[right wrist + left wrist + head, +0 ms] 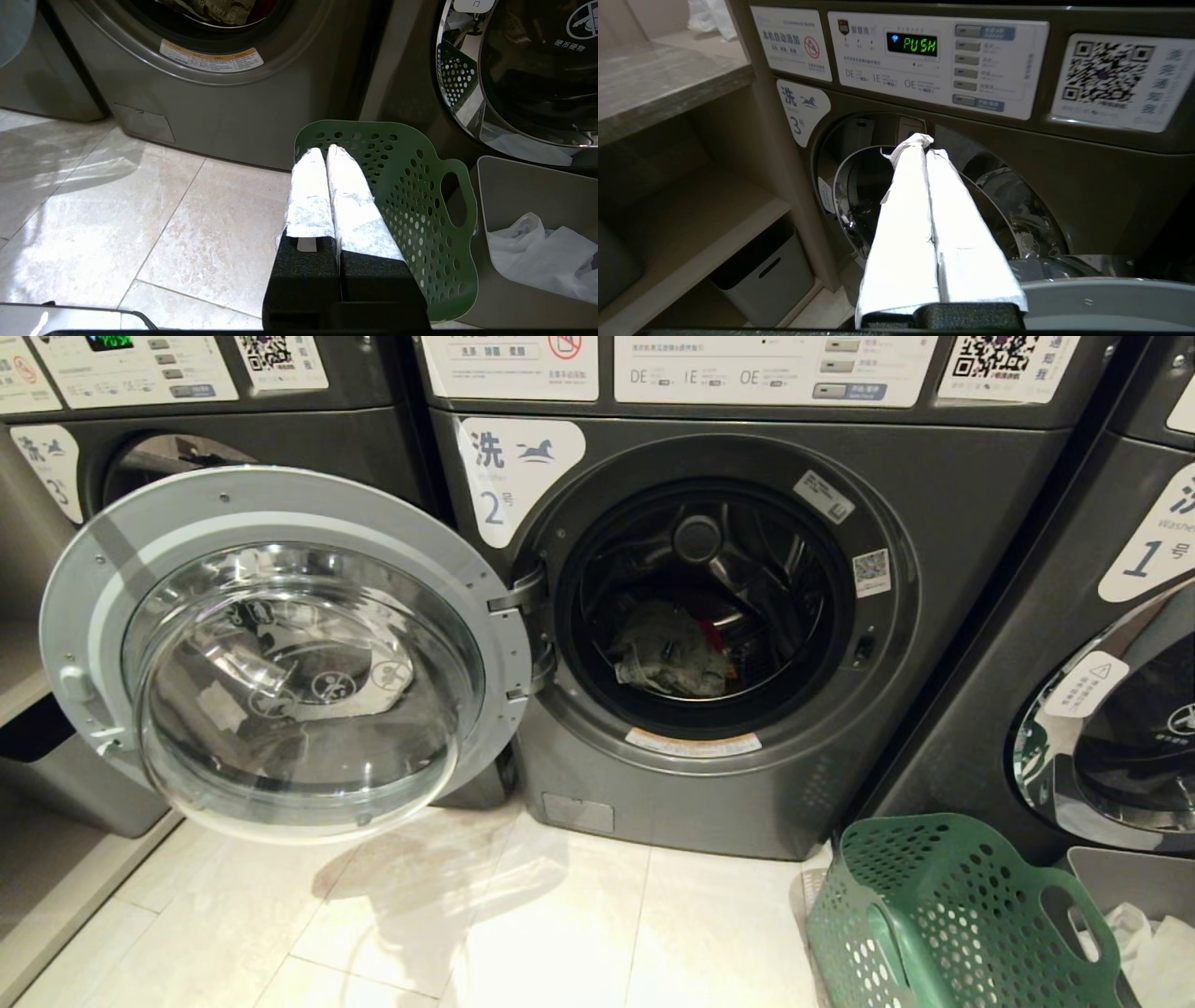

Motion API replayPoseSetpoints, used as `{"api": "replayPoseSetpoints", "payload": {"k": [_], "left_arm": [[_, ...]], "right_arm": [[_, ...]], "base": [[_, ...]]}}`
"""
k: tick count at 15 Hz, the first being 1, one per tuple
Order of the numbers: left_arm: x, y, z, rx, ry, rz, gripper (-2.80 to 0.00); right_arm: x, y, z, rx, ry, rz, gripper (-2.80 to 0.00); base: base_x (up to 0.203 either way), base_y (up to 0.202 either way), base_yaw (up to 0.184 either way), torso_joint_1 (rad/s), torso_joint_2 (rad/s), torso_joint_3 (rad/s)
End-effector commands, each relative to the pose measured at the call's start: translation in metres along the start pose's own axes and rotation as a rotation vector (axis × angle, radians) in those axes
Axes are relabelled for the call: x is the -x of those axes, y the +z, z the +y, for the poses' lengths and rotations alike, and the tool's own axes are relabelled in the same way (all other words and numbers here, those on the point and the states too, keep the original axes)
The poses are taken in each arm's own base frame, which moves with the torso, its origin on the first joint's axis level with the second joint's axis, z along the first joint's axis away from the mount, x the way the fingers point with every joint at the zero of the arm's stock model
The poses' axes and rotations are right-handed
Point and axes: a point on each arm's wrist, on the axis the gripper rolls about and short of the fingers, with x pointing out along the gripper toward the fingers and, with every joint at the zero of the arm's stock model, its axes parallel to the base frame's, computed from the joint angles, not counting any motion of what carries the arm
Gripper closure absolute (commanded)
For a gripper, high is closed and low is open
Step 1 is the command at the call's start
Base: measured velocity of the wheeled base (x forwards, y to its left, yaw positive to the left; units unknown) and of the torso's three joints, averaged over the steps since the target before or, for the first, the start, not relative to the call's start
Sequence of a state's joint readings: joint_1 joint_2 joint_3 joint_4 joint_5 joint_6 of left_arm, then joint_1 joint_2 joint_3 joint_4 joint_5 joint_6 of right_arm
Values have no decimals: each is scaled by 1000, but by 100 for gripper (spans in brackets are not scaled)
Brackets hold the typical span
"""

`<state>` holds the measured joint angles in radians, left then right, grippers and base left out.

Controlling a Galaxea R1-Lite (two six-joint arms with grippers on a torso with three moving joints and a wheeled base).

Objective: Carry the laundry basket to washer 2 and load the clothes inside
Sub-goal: Close the washing machine door with the left hand

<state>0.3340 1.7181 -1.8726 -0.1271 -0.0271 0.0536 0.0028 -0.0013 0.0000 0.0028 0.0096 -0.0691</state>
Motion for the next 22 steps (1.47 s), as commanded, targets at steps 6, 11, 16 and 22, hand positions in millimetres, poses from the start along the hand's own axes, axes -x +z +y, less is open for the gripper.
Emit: {"api": "replayPoseSetpoints", "payload": {"k": [6,11,16,22], "left_arm": [[-49,-72,31,106,-206,118,0],[-56,-87,36,269,-254,169,0],[-65,-105,34,310,-256,216,0],[-70,-122,34,329,-247,276,0]], "right_arm": [[0,0,0,-17,-3,0,0],[0,0,0,-18,-3,0,0],[0,0,0,-20,-5,-1,0],[0,0,0,-20,-5,0,0]], "base": [[0,0,0,0,0,0],[0,0,0,0,0,0],[0,0,0,0,0,0],[0,0,0,0,0,0]]}}
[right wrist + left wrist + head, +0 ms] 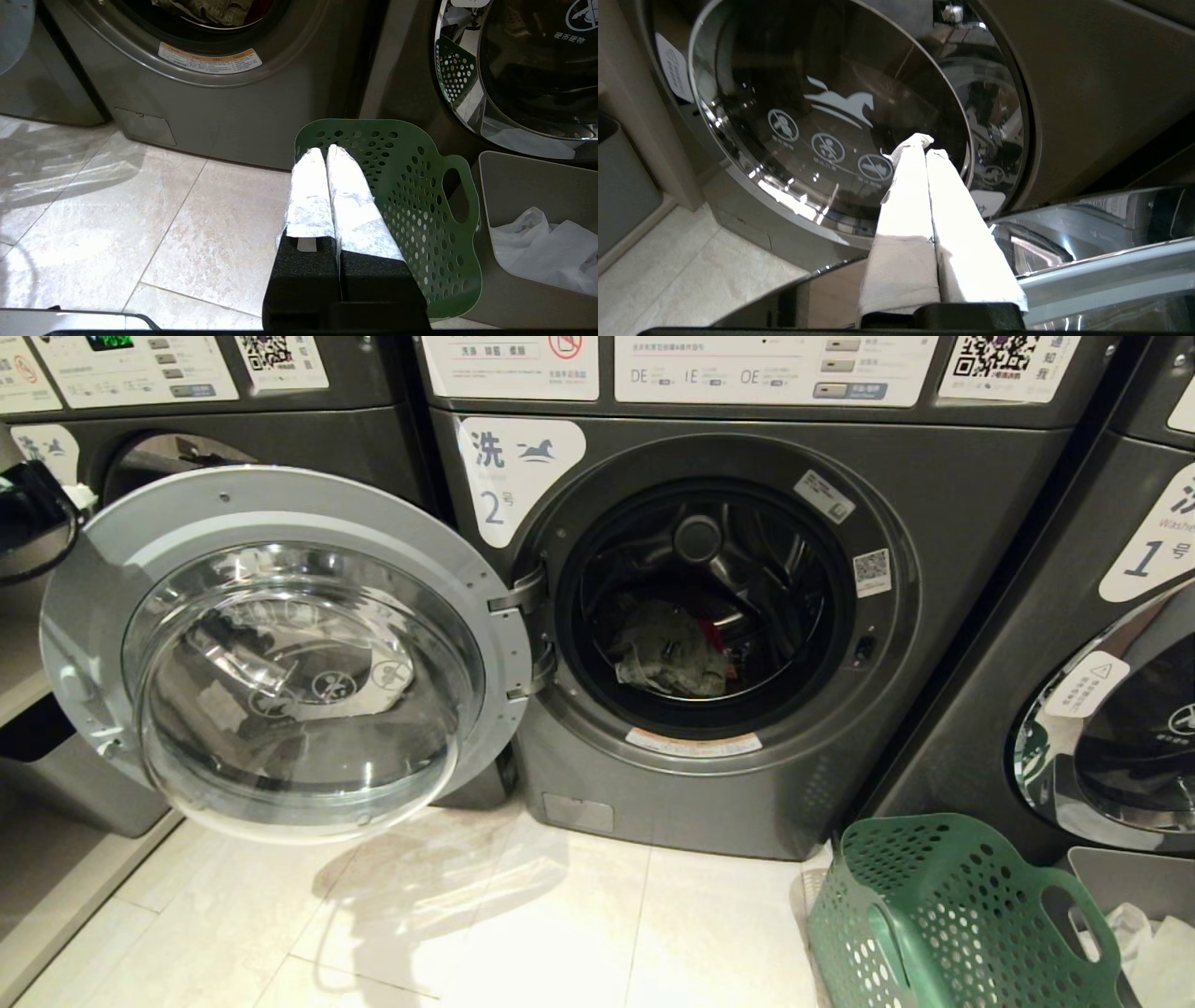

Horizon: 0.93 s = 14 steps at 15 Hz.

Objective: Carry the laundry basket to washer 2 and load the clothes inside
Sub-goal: Close the washing machine door with the left hand

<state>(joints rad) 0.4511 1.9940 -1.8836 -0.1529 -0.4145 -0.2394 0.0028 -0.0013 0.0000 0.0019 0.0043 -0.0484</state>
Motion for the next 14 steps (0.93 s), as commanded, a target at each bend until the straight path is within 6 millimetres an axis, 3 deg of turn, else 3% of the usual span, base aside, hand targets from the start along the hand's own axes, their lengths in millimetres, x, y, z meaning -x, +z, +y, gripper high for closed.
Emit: {"api": "replayPoseSetpoints", "payload": {"k": [1,10,14], "left_arm": [[-1,-4,1,14,4,27,0],[31,3,-26,96,-20,216,0],[47,11,-52,102,-64,247,0]], "right_arm": [[0,0,0,1,1,-1,0],[0,0,0,-7,1,1,0],[0,0,0,-9,1,1,0]], "base": [[0,0,0,0,0,0],[0,0,0,0,0,0],[0,0,0,0,0,0]]}}
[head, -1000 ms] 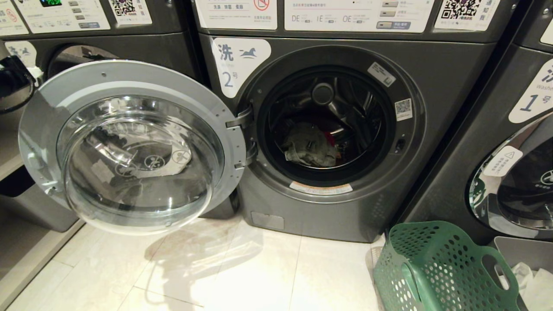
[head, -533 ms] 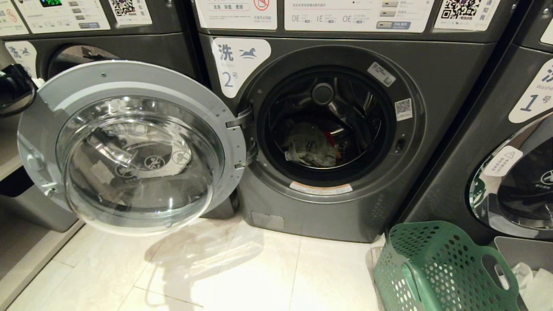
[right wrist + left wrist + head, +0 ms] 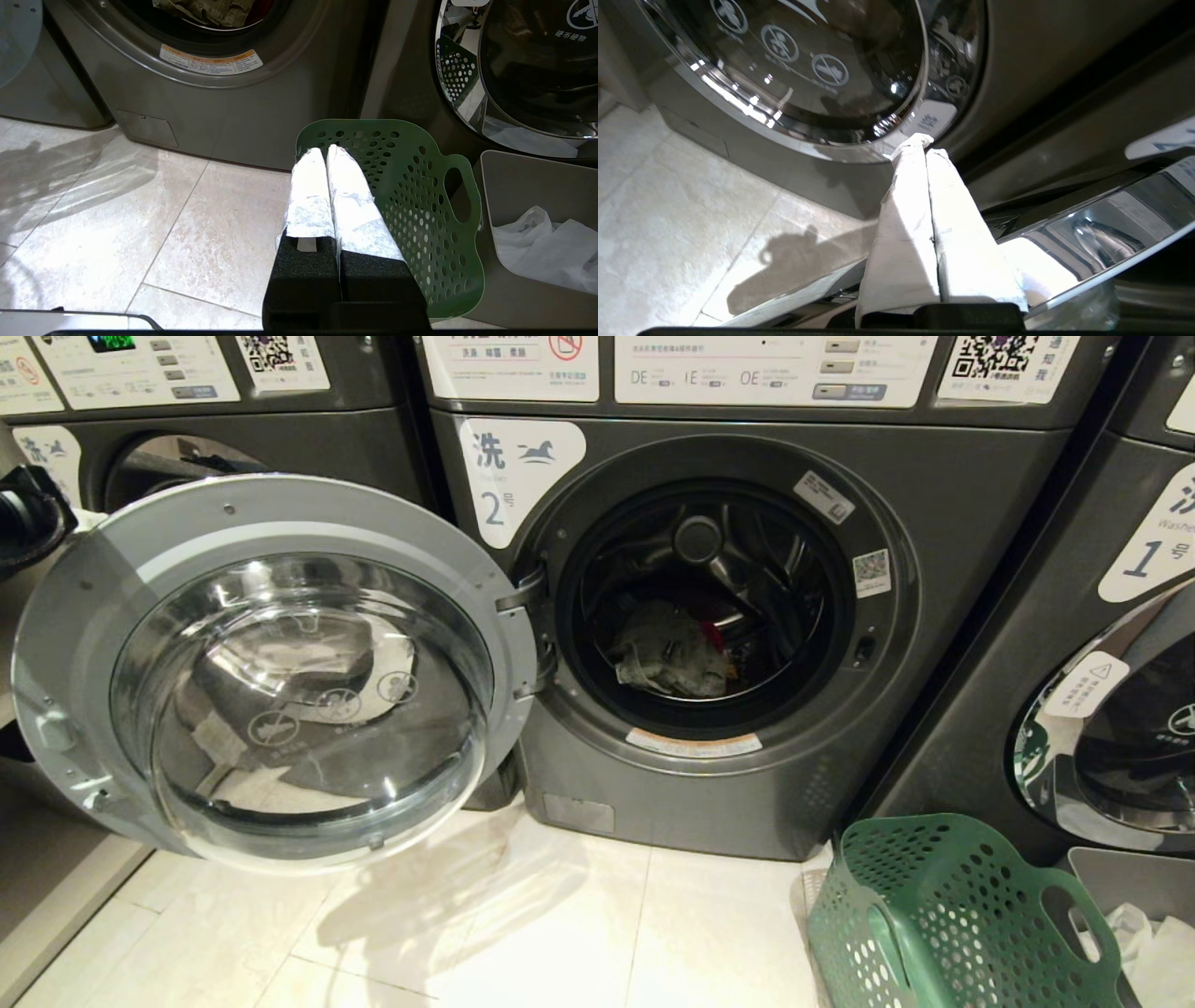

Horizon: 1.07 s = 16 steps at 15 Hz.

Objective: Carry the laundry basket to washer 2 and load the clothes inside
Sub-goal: Close the washing machine door with the left hand

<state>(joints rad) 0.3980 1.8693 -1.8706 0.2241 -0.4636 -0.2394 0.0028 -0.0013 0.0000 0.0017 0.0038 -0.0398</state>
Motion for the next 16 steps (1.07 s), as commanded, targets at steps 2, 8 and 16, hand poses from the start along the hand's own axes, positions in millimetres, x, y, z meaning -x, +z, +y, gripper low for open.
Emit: {"api": "replayPoseSetpoints", "payload": {"k": [2,8,16], "left_arm": [[37,5,-35,18,-70,52,0],[86,-2,-81,59,-196,180,0],[91,-28,-135,72,-384,333,0]], "right_arm": [[0,0,0,-1,1,1,0],[0,0,0,-4,1,1,0],[0,0,0,-5,-3,1,0]], "base": [[0,0,0,0,0,0],[0,0,0,0,0,0],[0,0,0,0,0,0]]}}
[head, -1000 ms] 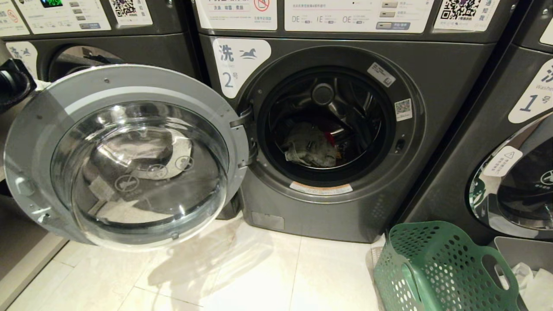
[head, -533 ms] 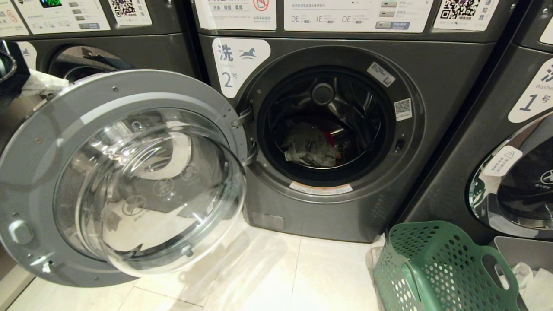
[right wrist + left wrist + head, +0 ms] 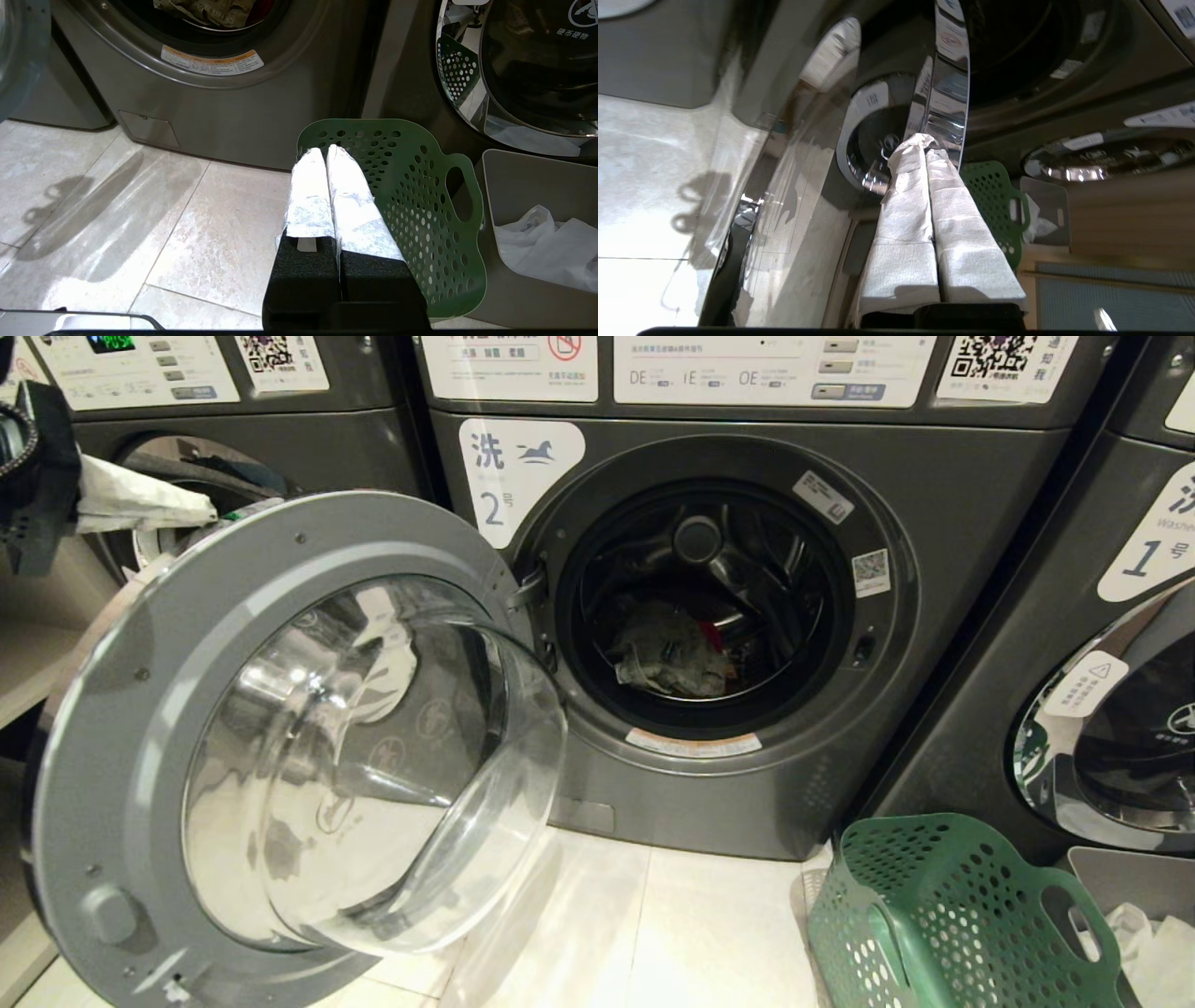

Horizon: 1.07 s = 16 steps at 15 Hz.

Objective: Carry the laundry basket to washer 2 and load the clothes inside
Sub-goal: Close the washing machine door with the left hand

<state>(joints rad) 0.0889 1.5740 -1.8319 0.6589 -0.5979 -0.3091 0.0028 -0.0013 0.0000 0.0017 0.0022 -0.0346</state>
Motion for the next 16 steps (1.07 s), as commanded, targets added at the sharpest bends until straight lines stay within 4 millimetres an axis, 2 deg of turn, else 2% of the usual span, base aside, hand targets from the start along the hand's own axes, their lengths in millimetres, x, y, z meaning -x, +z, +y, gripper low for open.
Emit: {"api": "replayPoseSetpoints", "payload": {"k": [1,7,11,14,16], "left_arm": [[-7,-7,-9,-8,-39,38,0],[-36,-19,-35,-53,-154,127,0],[-59,-24,-51,-88,-161,123,0],[-95,-39,-70,-104,-217,185,0],[-128,-48,-79,-133,-212,174,0]], "right_arm": [[0,0,0,-5,-3,0,0],[0,0,0,-13,-3,1,0],[0,0,0,-13,-3,0,0],[0,0,0,-13,-3,1,0],[0,0,0,-13,-5,1,0]], "base": [[0,0,0,0,0,0],[0,0,0,0,0,0],[0,0,0,0,0,0],[0,0,0,0,0,0],[0,0,0,0,0,0]]}}
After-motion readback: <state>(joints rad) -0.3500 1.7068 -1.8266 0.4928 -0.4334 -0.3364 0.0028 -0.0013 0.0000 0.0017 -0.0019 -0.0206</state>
